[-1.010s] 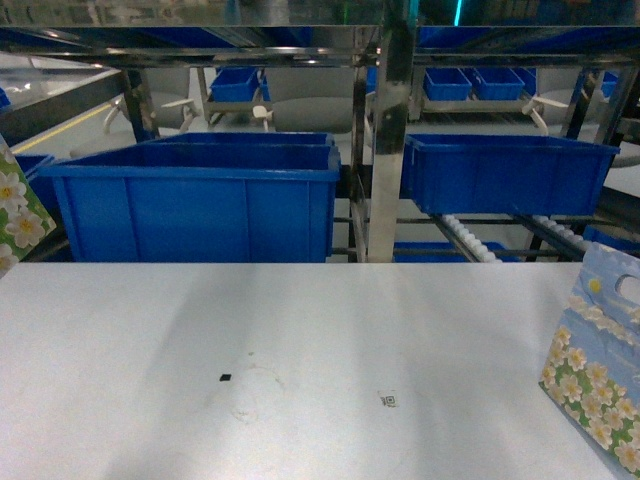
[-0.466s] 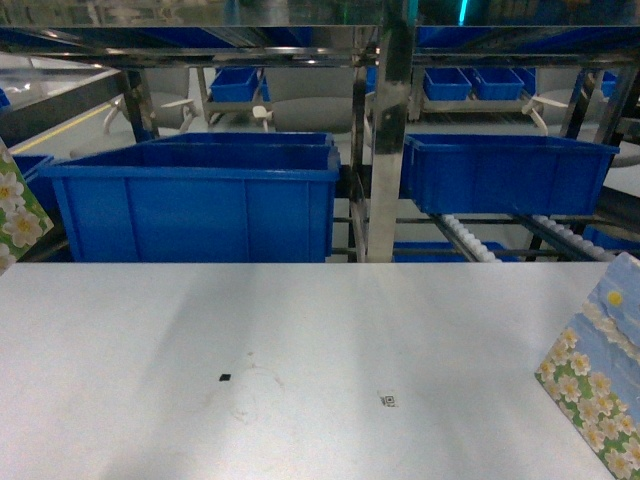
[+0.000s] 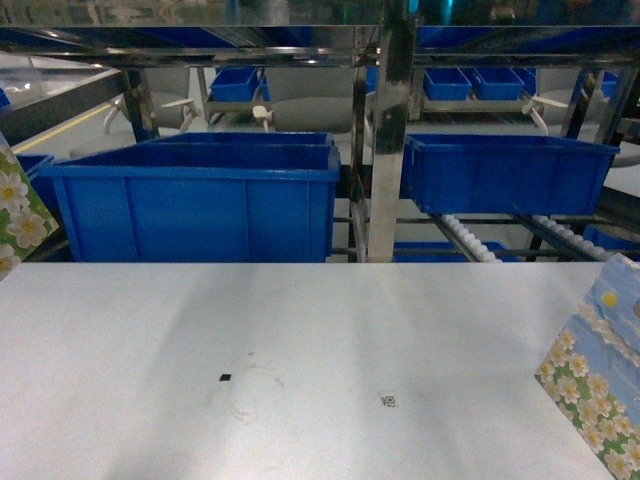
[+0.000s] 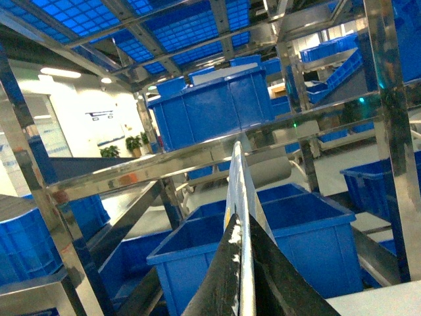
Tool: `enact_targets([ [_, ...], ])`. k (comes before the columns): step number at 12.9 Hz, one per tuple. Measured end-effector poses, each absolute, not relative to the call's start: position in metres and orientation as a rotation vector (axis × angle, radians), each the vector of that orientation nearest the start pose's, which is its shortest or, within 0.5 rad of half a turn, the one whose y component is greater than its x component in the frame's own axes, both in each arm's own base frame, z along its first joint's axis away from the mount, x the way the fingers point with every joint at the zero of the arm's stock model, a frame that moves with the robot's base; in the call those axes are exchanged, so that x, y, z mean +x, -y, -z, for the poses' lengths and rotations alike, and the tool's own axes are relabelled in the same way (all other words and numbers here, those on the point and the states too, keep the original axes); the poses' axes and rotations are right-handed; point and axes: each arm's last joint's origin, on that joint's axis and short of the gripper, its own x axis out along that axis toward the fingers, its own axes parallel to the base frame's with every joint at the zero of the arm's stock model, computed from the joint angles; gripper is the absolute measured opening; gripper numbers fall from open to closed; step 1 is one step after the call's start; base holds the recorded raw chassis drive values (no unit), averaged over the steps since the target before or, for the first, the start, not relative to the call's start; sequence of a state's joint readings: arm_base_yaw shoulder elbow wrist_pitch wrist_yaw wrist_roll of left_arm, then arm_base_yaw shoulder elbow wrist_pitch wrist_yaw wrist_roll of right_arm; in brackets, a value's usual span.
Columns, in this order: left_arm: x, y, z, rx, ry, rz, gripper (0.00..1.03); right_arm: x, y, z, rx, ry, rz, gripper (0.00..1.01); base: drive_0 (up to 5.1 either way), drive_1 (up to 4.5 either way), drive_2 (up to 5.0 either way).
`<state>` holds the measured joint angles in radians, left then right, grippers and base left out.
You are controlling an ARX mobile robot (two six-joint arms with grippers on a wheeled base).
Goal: Move flower gift bag to table near conveyor
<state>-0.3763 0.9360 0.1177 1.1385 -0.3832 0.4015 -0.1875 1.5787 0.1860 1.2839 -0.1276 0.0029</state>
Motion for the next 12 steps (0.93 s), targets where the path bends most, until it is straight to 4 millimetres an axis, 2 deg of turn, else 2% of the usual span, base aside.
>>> enact_targets([
  [2,0.157,0.050,-0.208,0.280,0.291,-0.067,0.02,0.201,0.032,-0.149,0.012,-0.024,0.122,0.98,0.0,0.00,0.0],
  [7,0.157,0.050,-0.208,0.280,0.291,-0.066,0.02,0.149,0.008,-0.164,0.038,-0.031,0.060,0.98,0.0,0.00,0.0],
  [10,0.157,0.050,-0.208,0.280,0.291,-0.066,0.02,0.135,-0.001,-0.170,0.037,0.014,0.032,0.98,0.0,0.00,0.0],
  [12,0.157,0.050,-0.208,0.280,0.291,-0.067,0.02,0.135,0.000,-0.170,0.037,0.011,0.034,0.98,0.0,0.00,0.0],
])
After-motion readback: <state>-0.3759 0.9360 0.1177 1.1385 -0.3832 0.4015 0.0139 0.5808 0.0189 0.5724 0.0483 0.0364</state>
